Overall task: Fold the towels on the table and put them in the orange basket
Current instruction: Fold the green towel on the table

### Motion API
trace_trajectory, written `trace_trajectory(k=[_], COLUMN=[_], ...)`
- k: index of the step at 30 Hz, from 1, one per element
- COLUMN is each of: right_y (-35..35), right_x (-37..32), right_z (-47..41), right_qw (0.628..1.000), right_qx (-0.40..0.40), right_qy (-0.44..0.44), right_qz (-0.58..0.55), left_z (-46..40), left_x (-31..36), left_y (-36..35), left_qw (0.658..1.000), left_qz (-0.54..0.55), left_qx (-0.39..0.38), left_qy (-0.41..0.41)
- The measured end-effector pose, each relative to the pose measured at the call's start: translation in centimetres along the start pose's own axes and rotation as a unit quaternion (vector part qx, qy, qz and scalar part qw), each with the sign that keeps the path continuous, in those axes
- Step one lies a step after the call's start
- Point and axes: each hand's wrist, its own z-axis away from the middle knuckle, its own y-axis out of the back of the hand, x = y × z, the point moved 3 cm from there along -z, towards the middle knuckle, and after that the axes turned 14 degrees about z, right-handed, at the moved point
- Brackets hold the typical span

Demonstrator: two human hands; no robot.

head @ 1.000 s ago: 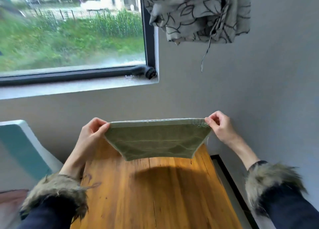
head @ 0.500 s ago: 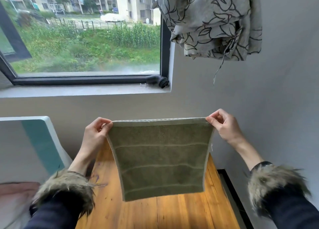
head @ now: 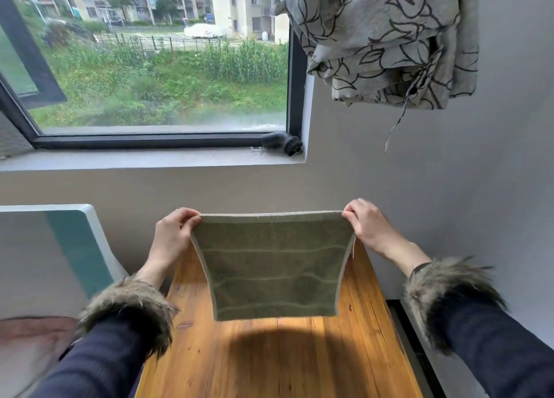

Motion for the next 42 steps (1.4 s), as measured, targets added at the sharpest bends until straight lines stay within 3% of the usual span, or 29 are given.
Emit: trace_trajectory(k=[5,11,14,18,21,25,29,36,42], right_y=[1.7,-2.1,-6.0,-11.6,-14.5,-15.9,-16.2,-17.3,-20.6], right_x=[-0.6,0.3,1.3,2.0,2.5,3.1,3.1,3.7,4.7], right_z=[-0.7,4.3,8.9,16.1,20.9,24.1,23.5,19.7,16.4], right_qw=[0.993,0.999,0.996,0.964,0.927,0.898,0.899,0.922,0.919], right_qx=[0.088,0.021,-0.079,-0.261,-0.365,-0.423,-0.412,-0.315,-0.286], right_qy=[0.036,-0.007,-0.008,-0.040,-0.080,-0.123,-0.146,-0.205,-0.246], right_qz=[0.069,0.049,0.043,0.039,0.032,0.000,-0.030,-0.091,-0.112], left_z=[-1.2,3.5,8.7,16.5,21.3,24.5,23.9,19.7,17.1], left_x=[1.6,-1.3,-5.2,-9.8,-12.1,-13.7,-14.2,-14.6,-16.8], left_y=[0.6,-0.4,-1.4,-2.9,-3.5,-3.7,-3.4,-4.3,-6.6], left_qw=[0.997,0.998,0.981,0.920,0.883,0.844,0.862,0.922,0.941], left_qz=[-0.016,-0.026,-0.061,-0.132,-0.127,-0.105,-0.067,-0.063,-0.073], left_qx=[0.022,-0.053,-0.160,-0.314,-0.366,-0.407,-0.371,-0.259,-0.214], left_qy=[-0.075,-0.009,0.088,0.192,0.264,0.333,0.339,0.280,0.250])
